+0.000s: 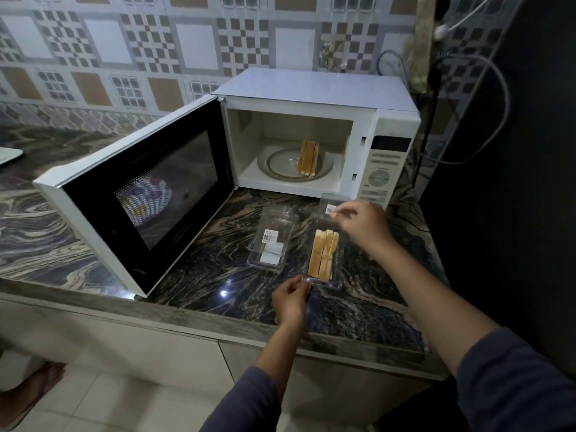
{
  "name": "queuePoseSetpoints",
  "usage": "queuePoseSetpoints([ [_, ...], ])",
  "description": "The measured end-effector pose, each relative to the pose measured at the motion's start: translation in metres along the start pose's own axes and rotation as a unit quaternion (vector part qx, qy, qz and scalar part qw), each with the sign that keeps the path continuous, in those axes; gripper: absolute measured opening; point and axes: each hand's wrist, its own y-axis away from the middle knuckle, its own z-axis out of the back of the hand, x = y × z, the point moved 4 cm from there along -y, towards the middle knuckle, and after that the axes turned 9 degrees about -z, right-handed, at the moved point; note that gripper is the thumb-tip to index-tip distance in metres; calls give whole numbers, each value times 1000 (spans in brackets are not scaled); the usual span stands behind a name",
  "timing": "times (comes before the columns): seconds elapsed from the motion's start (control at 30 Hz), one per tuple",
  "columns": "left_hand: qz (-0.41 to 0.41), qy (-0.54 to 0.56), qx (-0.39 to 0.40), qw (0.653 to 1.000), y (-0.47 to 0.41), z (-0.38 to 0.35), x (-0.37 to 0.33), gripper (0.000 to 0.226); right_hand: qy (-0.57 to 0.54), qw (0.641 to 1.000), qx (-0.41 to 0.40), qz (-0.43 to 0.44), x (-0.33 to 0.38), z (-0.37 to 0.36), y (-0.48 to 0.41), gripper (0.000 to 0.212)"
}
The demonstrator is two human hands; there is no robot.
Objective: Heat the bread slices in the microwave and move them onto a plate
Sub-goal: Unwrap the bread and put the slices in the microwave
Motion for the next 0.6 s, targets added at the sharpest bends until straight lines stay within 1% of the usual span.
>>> queuePoseSetpoints([
  [0.07,-8,-1,2,1000,2,1,-2,22,-2,997,-73,21,2,7,-2,14],
  [0.17,-9,-6,6,1000,3,1,-4,21,7,991,-122,62,3,4,-1,5],
  [0.27,-11,-7,16,1000,5,1,-6,22,13,988,-126,84,-2,-10,2,13],
  [0.33,-16,-9,21,1000,5,1,-5,23,34,989,-115,91,-8,-22,4,10],
  [0.37,-18,-12,22,1000,6,1,-5,24,41,991,-101,81,-11,-29,3,9],
  [0.4,-20,-16,24,999,6,1,-5,25,43,994,-81,59,-15,-36,1,10],
  [0.43,-23,-19,26,999,6,2,-4,25,46,997,-56,25,-19,-43,-2,17],
  [0.5,-31,-30,27,999,5,2,-4,26,56,996,15,-68,-23,-56,-7,42],
  [0.57,-38,-40,27,998,5,2,-4,26,58,981,94,-160,-23,-66,-9,69],
  [0.6,-38,-41,26,998,4,2,-4,26,54,971,125,-195,-22,-70,-11,78],
])
